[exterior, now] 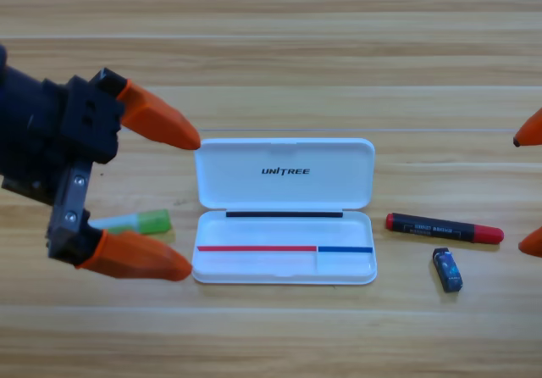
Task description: Clean up eraser and pencils
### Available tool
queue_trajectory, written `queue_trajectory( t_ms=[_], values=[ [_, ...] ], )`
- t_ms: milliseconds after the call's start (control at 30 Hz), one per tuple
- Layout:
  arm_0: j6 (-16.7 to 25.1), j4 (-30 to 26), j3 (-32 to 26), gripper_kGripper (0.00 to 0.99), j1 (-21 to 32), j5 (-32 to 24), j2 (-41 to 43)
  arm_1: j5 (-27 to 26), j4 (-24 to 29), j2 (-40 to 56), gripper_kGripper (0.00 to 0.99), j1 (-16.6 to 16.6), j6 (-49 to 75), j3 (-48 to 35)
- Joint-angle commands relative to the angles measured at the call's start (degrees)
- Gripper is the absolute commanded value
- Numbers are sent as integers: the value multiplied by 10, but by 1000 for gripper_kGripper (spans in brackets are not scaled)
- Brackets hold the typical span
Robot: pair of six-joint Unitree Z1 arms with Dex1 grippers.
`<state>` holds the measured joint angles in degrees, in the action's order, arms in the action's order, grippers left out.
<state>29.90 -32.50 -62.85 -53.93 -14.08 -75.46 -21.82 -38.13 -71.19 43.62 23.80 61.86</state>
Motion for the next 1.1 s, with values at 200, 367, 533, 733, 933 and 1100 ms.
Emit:
queue_trajectory(
  t_ms=[200, 367, 533, 733, 933, 1100],
  values=[
    [6, -13, 9, 989, -13, 0, -12, 11, 14, -3, 977, 14, -2, -23],
    [6, -14, 9, 989, -13, 0, -14, 13, 14, 17, 979, 14, -11, -33],
    [6, -15, 9, 989, -13, 1, -16, 20, 14, 18, 979, 14, -37, -31],
    [16, -43, -22, 989, -13, 39, -15, 137, 5, 9, 979, 11, -98, -9],
    [49, -146, -125, 988, -12, 93, -47, 245, -27, -25, 979, 9, -142, 15],
    [81, -194, -155, 989, 1, 193, -60, 251, -27, -53, 979, 4, -211, 15]
  ],
)
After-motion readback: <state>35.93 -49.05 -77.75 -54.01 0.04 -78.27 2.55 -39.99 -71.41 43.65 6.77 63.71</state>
